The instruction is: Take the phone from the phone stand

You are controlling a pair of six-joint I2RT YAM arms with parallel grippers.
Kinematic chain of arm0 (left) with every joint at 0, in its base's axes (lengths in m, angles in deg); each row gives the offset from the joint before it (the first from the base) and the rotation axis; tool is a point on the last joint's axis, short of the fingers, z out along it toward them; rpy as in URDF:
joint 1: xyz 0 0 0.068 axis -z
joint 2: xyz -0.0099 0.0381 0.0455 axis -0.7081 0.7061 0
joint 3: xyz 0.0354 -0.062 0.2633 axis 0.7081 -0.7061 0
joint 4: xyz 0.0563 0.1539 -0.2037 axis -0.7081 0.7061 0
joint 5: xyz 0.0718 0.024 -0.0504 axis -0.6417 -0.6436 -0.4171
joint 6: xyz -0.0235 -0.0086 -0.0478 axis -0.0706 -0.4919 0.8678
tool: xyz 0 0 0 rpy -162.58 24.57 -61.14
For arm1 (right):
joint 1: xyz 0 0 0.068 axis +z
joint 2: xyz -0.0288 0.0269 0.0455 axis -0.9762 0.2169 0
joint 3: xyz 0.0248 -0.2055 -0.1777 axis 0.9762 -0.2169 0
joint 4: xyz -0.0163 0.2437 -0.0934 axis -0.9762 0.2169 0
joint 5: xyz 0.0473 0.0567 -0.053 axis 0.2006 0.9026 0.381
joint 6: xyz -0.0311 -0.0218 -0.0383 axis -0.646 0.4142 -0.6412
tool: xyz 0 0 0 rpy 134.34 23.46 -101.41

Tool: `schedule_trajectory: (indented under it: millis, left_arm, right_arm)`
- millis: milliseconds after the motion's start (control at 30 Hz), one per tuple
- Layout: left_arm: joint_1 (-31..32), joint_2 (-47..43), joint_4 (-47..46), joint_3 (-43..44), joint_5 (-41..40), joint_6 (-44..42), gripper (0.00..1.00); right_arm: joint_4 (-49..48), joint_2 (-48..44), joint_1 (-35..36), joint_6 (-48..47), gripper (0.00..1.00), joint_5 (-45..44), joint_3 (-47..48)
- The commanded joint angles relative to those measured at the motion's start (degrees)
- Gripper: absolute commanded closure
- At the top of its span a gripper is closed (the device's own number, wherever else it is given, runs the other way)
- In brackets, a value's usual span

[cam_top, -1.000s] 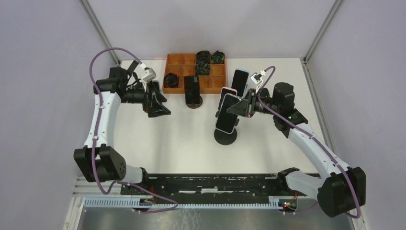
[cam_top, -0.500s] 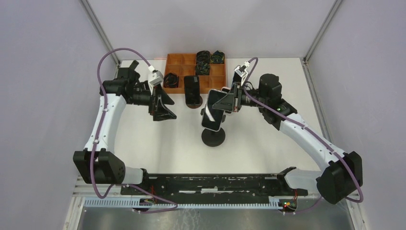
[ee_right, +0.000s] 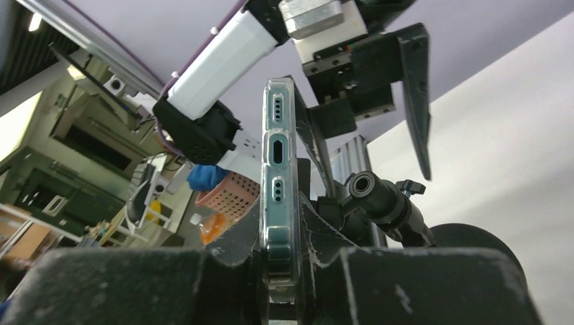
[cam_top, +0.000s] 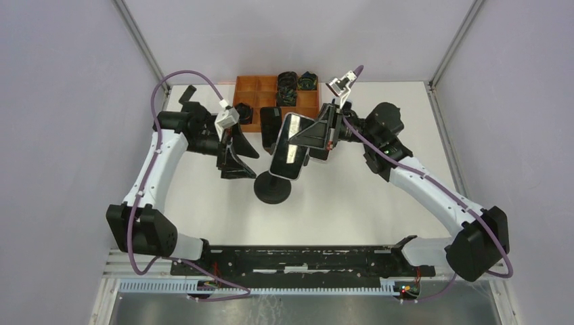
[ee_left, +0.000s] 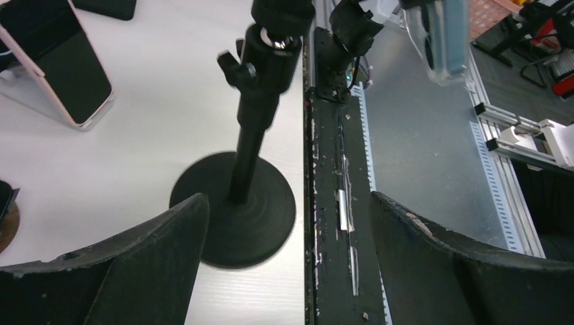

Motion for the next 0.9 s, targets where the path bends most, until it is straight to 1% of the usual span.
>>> schedule_trajectory:
  millis: [0,100,200,267,467,533,633,767,800,867]
  left_arm:
    - [1.0,1.9,1.4,2.0,5.1,-5.0,0.07]
    - [2.0,2.8,1.3,3.0,5.6,-4.9,0.08]
    - [5.2,1.8,1.3,2.1,5.0,-5.3,0.07]
    - [6.3,1.1,1.3,0.9,4.5,-6.0,0.08]
    - [6.4,2.2,1.3,0.5,5.0,-6.4,0.23]
    - [6.4,2.7,1.3,1.0,5.1,-6.4,0.31]
    - [6.4,3.4,1.3,1.3,4.7,-6.6,0.47]
    - [6.4,4.3,1.3,1.4,4.8,-7.0,0.63]
    - [6.4,4.5,1.3,1.5,4.6,-7.3,0.70]
    - [6.3,5.0,1.3,1.9,3.5,-7.4,0.92]
  right_arm:
    - [-12.7,0.7,2.9,5.3,1.00,-0.7,6.4]
    - [-12.3,1.9,4.8,5.1,1.00,-2.1,7.9]
    - [-12.0,3.2,5.8,4.8,1.00,-3.1,8.8]
    - [-14.3,4.0,6.2,6.2,1.00,-3.4,9.2]
    - [-16.6,5.9,7.2,7.2,1.00,-4.0,10.4]
    - [-17.6,6.4,7.4,7.6,1.00,-4.2,10.6]
    - [-16.5,6.5,7.6,6.4,1.00,-4.9,11.1]
    - [-16.9,7.0,8.4,5.5,1.00,-6.3,11.0]
    - [-17.5,7.1,8.5,5.5,1.00,-6.5,11.0]
    - [-17.5,7.4,8.7,5.4,1.00,-6.8,11.0]
